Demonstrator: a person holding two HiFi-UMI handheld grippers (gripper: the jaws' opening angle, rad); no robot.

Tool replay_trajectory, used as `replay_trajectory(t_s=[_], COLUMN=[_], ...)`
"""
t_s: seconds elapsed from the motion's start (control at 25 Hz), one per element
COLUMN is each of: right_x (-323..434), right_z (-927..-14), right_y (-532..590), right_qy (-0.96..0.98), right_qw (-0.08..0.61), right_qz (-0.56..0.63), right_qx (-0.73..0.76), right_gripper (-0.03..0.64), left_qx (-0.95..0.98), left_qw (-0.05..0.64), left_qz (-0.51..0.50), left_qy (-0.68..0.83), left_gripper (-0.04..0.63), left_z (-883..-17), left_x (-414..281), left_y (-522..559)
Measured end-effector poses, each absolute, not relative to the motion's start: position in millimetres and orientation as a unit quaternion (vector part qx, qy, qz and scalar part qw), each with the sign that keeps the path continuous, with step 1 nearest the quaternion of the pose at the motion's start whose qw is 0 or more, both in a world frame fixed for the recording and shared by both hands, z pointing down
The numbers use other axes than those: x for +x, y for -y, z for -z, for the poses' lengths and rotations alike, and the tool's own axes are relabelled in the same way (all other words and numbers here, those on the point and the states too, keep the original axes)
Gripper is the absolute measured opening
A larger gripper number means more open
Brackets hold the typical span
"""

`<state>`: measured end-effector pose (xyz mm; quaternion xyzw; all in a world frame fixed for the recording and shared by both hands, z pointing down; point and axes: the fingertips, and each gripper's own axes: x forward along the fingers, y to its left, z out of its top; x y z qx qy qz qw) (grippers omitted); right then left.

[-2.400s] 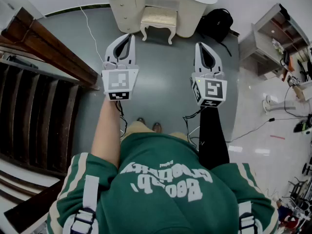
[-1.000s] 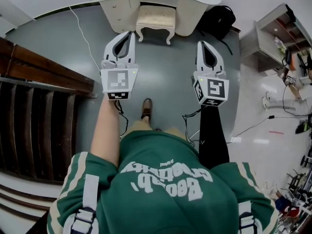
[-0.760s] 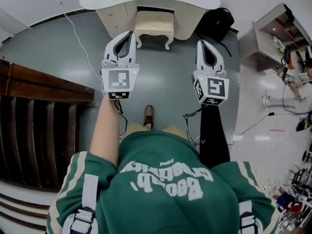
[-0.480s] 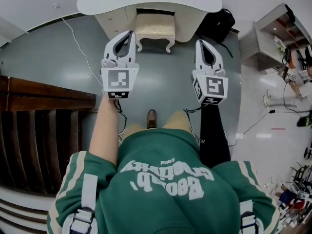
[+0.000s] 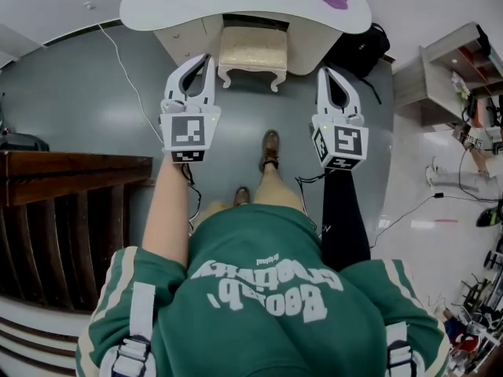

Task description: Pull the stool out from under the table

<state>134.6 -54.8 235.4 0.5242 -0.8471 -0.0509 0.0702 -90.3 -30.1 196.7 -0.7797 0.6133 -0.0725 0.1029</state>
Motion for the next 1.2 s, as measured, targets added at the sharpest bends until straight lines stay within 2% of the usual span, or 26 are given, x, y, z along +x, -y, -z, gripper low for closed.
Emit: replay_trajectory(t_s=[0.6,1.2], right_x=[138,113], right_z=[-248,-335], right_y=[288,338], right_qy=[0.876,0.900], right_qw=[0.062,0.085], right_qz=[0.038,0.008], right_qx=[0.476,0.428], right_gripper=[0.009,0.006], left_qx=[-0.753,-0.764], left_qw=[0.101,0.072], left_qz=[0.109,0.085], left_qy=[-0.641,-0.636], left_gripper=[0.015,0.014], left_z=[-211,-270], left_x=[-79,-87], left_y=[233,299])
